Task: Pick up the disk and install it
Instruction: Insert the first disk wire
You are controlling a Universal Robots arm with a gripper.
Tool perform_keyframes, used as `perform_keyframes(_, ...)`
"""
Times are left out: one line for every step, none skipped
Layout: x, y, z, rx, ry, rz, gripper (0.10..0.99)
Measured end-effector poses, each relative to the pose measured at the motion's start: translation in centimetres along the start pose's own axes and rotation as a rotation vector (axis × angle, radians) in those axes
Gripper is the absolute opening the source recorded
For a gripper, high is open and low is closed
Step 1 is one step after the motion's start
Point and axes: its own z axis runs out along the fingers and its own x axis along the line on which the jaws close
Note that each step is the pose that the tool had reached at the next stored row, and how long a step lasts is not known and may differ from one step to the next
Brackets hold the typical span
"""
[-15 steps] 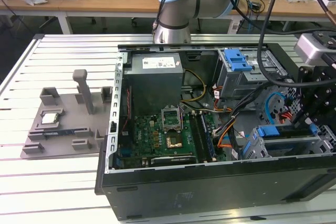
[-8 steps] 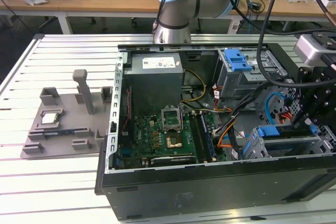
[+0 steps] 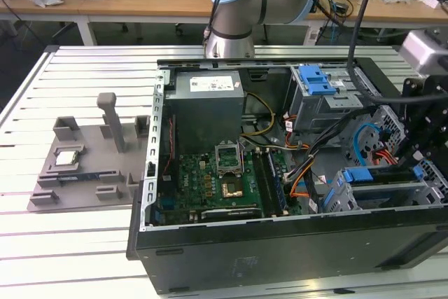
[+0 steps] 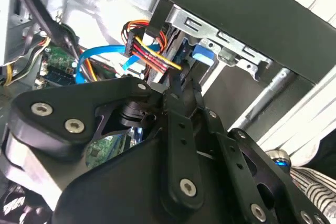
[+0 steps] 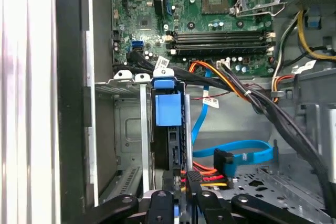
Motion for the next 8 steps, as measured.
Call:
perform_keyframes(-0.08,0.01,-0.32,0.0,0.0002,0.0,0.239)
perform_keyframes(-0.13,0.03,-0.56,0.0,0.0003,0.0,0.227)
perform_keyframes(-0.19,0.04,-0.83,0.0,0.0,0.0,0.161)
perform_keyframes(-0.24,0.05,-1.03,0.0,0.0002,0.0,0.161)
perform_keyframes(-0.3,0.06,-1.35,0.0,0.0001,0.0,0.102)
perform_keyframes(-0.33,0.07,-1.51,0.0,0.0,0.0,0.106)
perform_keyframes(-0.36,0.08,-1.76,0.0,0.0001,0.0,0.106)
perform_keyframes(-0.37,0.09,-2.03,0.0,0.0002,0.0,0.106)
